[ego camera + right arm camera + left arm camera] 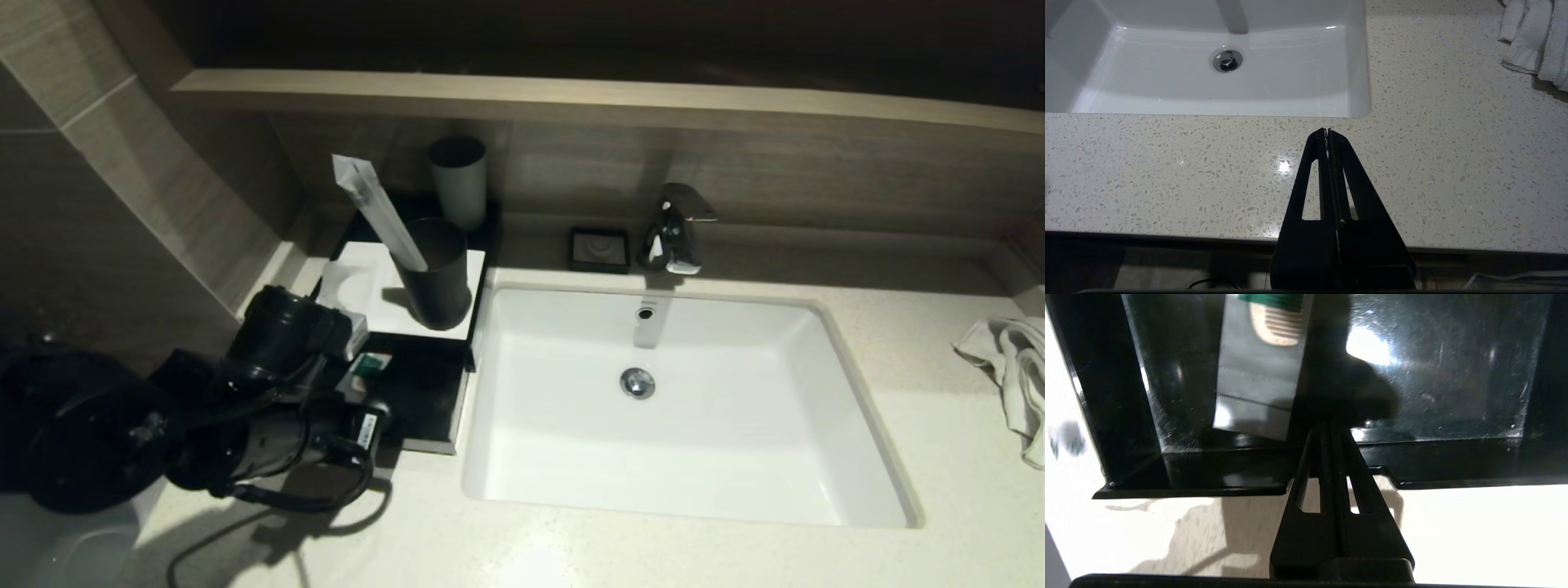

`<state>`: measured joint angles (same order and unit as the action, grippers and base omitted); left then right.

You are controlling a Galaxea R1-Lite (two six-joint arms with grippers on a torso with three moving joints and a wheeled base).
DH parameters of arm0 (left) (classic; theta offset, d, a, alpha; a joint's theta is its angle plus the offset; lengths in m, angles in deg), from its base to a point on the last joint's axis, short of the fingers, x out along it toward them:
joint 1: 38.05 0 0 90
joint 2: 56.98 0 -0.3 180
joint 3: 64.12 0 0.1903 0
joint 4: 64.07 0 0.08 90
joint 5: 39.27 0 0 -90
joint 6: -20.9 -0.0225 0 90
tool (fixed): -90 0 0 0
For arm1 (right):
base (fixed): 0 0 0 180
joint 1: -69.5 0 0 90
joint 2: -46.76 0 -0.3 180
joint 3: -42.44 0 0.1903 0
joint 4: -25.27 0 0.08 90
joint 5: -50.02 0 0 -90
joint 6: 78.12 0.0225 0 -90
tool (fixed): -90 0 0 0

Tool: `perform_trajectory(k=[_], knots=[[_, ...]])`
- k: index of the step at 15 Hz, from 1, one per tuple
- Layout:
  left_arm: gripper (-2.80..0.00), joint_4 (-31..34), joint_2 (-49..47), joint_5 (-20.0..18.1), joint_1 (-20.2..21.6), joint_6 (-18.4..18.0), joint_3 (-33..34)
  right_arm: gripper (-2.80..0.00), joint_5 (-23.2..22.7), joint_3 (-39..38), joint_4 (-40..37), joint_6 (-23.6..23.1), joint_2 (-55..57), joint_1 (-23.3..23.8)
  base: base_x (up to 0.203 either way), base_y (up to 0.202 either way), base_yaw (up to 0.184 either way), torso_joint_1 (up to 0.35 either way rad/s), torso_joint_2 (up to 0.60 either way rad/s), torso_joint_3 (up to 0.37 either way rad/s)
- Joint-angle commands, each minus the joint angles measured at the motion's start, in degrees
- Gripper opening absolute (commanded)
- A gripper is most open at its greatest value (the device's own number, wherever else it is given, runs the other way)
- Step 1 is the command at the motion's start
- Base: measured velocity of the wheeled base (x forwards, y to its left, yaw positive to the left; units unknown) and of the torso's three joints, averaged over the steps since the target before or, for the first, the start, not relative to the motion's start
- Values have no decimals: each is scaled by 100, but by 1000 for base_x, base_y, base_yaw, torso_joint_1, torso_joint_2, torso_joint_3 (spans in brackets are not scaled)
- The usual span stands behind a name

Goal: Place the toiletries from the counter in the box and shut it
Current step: Open the drawer

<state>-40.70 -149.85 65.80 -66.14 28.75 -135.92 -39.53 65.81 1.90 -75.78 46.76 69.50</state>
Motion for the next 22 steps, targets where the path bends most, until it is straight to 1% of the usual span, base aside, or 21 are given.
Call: perform_trajectory(k=[1,7,15,18,21,22], knots=[[-280,-8,272,5,-4,13,271,-280,-1,0,0,3,0,0,0,0,0,0,0,0],[-280,-8,683,5,-48,6,772,-280,-1,0,0,3,0,0,0,0,0,0,0,0],[-280,28,1197,-13,-161,23,1078,-280,-1,0,0,3,0,0,0,0,0,0,0,0],[-280,-7,1357,5,-159,23,873,-280,-1,0,0,3,0,0,0,0,0,0,0,0],[-280,-41,1415,1,-153,60,277,-280,-1,0,0,3,0,0,0,0,0,0,0,0],[-280,-64,1384,-5,-153,137,4,-280,-1,0,0,3,0,0,0,0,0,0,0,0]])
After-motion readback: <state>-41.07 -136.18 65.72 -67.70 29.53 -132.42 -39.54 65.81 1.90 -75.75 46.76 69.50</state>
